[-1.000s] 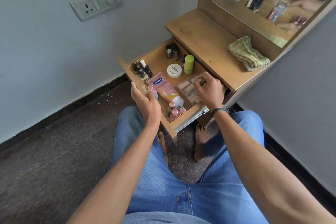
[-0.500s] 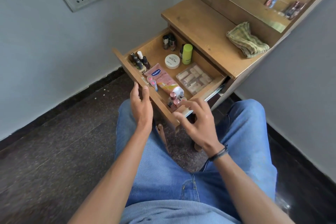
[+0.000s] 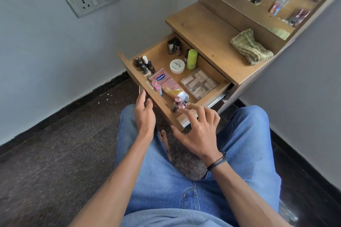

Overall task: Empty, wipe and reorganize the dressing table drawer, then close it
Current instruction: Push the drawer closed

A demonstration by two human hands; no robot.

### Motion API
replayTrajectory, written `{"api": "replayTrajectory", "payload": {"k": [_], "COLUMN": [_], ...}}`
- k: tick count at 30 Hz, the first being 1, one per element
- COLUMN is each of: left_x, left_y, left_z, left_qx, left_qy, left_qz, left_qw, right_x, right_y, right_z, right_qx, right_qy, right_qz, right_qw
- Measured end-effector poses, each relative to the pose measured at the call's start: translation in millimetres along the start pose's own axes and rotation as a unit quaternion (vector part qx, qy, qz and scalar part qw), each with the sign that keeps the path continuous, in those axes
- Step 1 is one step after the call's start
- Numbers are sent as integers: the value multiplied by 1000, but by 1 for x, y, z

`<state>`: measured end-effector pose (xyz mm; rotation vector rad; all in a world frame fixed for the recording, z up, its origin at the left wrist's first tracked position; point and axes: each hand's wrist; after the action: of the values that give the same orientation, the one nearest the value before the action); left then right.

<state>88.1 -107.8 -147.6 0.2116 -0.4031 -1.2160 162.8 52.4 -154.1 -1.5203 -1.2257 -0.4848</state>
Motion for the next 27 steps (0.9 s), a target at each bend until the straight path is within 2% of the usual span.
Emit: {"api": "replayTrajectory", "payload": {"k": [7, 14, 19, 27], "left_x": [-17, -41, -65, -93], "left_y": [-11, -12, -15, -25], "left_z": [17, 35, 44, 59], "left_qx": [-4, -23, -21, -24], "left_qy": [-14, -49, -89, -127], "left_qz": [-65, -129, -148, -173], "left_qw": [998, 990, 985, 976], "right_x": [10, 19, 32, 54], "right_y": [-11, -24, -39, -72], "right_z": [14, 34, 51, 92], "right_qx": [-52, -132, -129, -127], "right_qy": [53, 82, 131, 153], "right_qz": [44, 33, 20, -118], "right_qw": [996, 987, 983, 973]}}
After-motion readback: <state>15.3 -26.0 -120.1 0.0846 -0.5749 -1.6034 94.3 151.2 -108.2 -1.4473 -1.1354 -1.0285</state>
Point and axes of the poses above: each hand's wrist, its own y-axis away from the middle knuckle, its own x-axis out of the back of the hand, z = x × y, and after that the axes turned 9 degrees about x, right-handed
